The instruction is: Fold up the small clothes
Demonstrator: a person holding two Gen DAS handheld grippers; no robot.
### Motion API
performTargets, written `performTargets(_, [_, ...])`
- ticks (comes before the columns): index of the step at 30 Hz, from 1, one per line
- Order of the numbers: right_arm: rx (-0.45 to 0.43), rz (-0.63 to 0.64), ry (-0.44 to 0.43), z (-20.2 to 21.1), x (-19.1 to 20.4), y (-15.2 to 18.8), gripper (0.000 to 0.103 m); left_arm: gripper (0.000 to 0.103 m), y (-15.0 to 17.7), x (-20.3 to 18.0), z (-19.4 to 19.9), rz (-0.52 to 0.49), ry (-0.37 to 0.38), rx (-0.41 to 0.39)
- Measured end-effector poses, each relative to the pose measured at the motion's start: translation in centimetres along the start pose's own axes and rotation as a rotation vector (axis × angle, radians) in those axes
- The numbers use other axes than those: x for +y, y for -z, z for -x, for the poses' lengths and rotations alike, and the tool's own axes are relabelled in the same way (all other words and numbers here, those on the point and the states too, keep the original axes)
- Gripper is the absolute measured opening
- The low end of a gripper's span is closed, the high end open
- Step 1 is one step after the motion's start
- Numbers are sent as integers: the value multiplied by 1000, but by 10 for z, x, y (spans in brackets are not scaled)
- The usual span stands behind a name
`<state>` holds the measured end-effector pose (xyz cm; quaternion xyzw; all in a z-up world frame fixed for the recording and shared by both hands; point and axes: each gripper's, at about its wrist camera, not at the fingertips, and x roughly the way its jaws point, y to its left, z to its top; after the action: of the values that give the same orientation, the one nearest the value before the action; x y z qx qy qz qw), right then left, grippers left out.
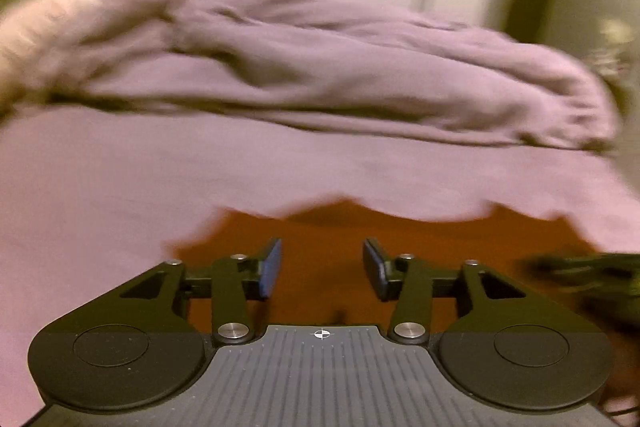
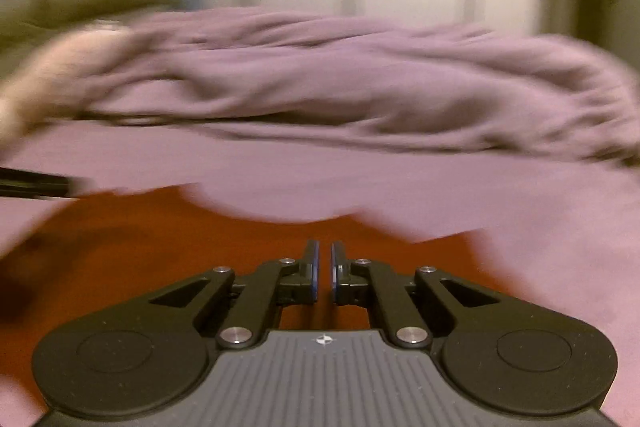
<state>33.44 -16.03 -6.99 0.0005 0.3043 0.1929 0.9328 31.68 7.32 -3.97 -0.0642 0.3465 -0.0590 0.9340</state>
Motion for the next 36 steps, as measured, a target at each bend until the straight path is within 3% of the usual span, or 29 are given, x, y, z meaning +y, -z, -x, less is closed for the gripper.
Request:
performTargets(2, [51, -4, -79, -13, 20, 5, 5, 51, 13, -20, -10, -24, 69, 62])
performTargets(4, [94, 27, -38, -27, 32, 10, 5, 47, 22, -30, -25, -54, 61, 82])
performTargets(7, [78, 28, -3, -38, 28, 12, 3, 47, 19, -19, -51, 14, 39, 121])
performTargets(8, [80, -13, -6, -44, 19, 10, 2, 50, 18, -19, -58, -11, 7, 112])
performTargets(10, [84, -25, 78, -59, 5, 7, 0, 56, 19, -23, -66, -70, -32, 92])
performTargets(13, [79, -90, 50, -72, -13, 11, 0, 71, 23, -20, -79, -78, -76, 67])
performTargets(16, [75, -72, 65, -74, -10, 10, 0, 80, 23, -12, -81, -56, -97, 59])
performTargets(22, [18, -90, 107, -11, -14, 23, 0, 80, 23, -2, -39, -52, -110, 94])
performTargets(23, [8, -113, 115, 7, -21, 31, 5, 80, 27, 5, -28, -31, -102, 107])
performTargets(25, [-6, -129, 183, 37, -37, 51, 6, 83, 34, 13, -12, -17, -78, 118])
performTargets(28, [22, -157, 273, 64, -65, 80, 2, 85, 46, 16, 0, -79, -112, 120])
performTargets(29, [7, -161, 253, 73, -73, 88, 0, 86, 48, 16, 1, -99, -124, 116])
performTargets(32, [25, -88, 317, 77, -66, 86, 0, 87, 48, 15, 1, -95, -141, 122])
performTargets(36, [59, -89, 368, 72, -51, 72, 0, 87, 45, 15, 7, -53, -154, 146])
